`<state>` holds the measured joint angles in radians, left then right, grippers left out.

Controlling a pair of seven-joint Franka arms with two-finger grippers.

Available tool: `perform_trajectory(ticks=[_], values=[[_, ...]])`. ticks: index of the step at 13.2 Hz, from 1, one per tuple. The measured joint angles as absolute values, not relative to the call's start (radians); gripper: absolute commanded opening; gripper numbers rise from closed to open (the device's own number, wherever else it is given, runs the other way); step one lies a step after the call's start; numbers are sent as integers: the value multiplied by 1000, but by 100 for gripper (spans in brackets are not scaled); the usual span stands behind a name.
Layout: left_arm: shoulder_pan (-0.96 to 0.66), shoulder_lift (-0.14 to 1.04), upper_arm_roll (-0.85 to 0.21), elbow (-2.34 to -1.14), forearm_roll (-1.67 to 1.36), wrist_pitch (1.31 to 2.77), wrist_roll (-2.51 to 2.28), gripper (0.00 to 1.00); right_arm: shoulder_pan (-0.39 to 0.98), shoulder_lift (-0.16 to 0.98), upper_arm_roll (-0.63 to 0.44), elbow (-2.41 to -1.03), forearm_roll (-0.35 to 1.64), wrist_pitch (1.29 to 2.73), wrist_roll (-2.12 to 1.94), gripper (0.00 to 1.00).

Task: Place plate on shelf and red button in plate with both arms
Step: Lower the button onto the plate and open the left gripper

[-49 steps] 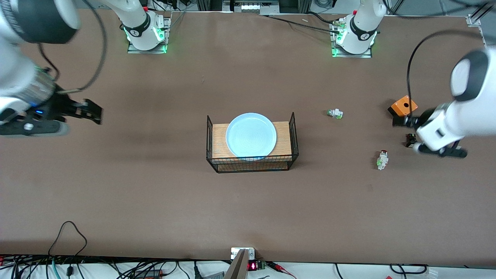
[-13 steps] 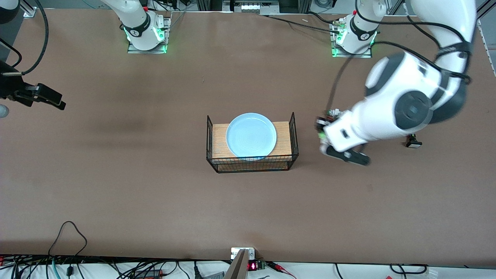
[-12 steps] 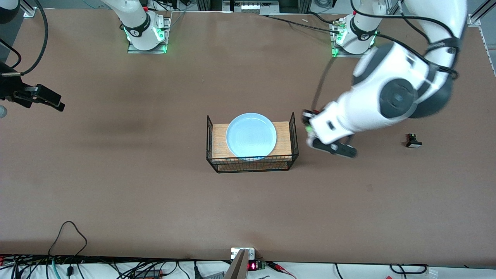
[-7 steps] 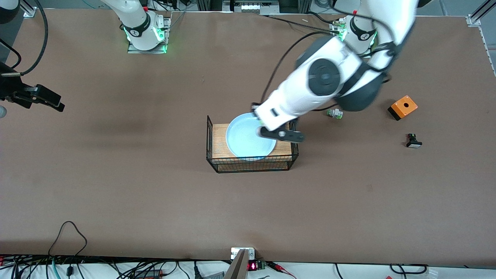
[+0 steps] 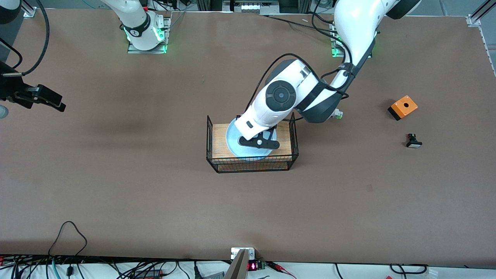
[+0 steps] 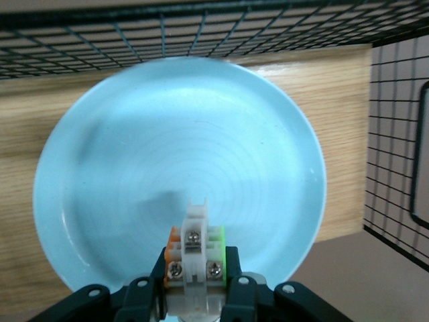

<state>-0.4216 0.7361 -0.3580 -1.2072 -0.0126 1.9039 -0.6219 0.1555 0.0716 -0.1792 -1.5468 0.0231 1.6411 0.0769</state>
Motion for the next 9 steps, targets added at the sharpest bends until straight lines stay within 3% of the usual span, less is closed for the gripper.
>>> perform_trajectory(ticks=[3, 5, 6, 7, 9], values=[[-422, 754, -352, -1210, 4, 1904, -622, 12, 160, 72, -174, -1547, 23, 1642, 77, 100], [-422, 758, -352, -1210, 4, 1903, -622, 27, 160, 72, -173, -1547, 23, 1642, 77, 100], [-422, 759, -351, -1211, 4, 1903, -622, 47, 160, 72, -173, -1547, 23, 1642, 77, 100], [-422, 760, -351, -1212, 4, 1903, -622, 99, 160, 72, -173, -1547, 23, 1642, 77, 100], [-422, 761, -351, -1213, 4, 1903, -622, 100, 160, 72, -173, -1547, 23, 1643, 77, 100]])
